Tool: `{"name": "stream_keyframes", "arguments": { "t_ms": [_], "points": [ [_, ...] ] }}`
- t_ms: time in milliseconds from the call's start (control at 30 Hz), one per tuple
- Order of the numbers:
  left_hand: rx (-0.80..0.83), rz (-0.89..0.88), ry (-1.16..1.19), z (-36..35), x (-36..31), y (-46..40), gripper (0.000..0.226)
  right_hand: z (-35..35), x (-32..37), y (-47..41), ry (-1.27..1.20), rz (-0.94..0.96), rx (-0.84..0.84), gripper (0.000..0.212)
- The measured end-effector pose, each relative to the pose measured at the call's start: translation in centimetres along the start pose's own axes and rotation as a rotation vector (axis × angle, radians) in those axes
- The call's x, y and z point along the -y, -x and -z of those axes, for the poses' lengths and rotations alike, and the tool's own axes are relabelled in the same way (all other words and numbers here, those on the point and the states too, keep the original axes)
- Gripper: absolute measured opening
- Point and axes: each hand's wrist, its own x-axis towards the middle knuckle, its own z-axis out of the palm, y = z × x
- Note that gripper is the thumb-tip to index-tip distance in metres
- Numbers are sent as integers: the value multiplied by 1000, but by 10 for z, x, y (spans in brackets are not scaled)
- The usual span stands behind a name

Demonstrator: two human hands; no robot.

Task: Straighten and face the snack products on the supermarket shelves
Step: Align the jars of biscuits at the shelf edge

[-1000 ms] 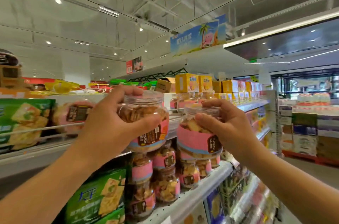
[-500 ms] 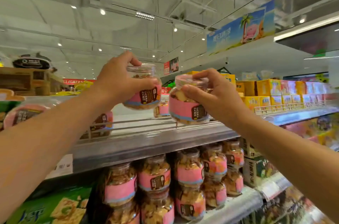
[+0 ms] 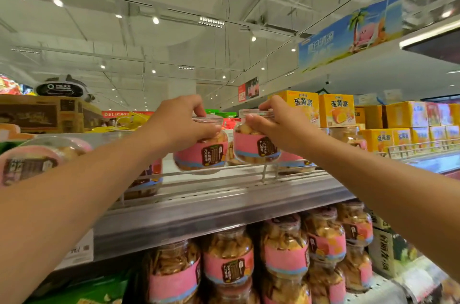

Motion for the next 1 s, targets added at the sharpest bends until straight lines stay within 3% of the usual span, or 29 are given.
{"name": "stream_keyframes", "arguments": {
  "t_ms": [400,833,933,1000],
  "points": [
    [59,165,44,-32,5,-3,30,-30,-26,-16,129,24,194,53],
    [79,178,6,-33,-1,5,31,-34,-31,-12,108,100,122,64],
    [31,132,-104,-33,-6,8,34,-35,-29,-7,98,110,116,63],
    [-84,44,-151,-28,-9,11,41,-33,-24,-4,121,120,124,62]
  ]
}}
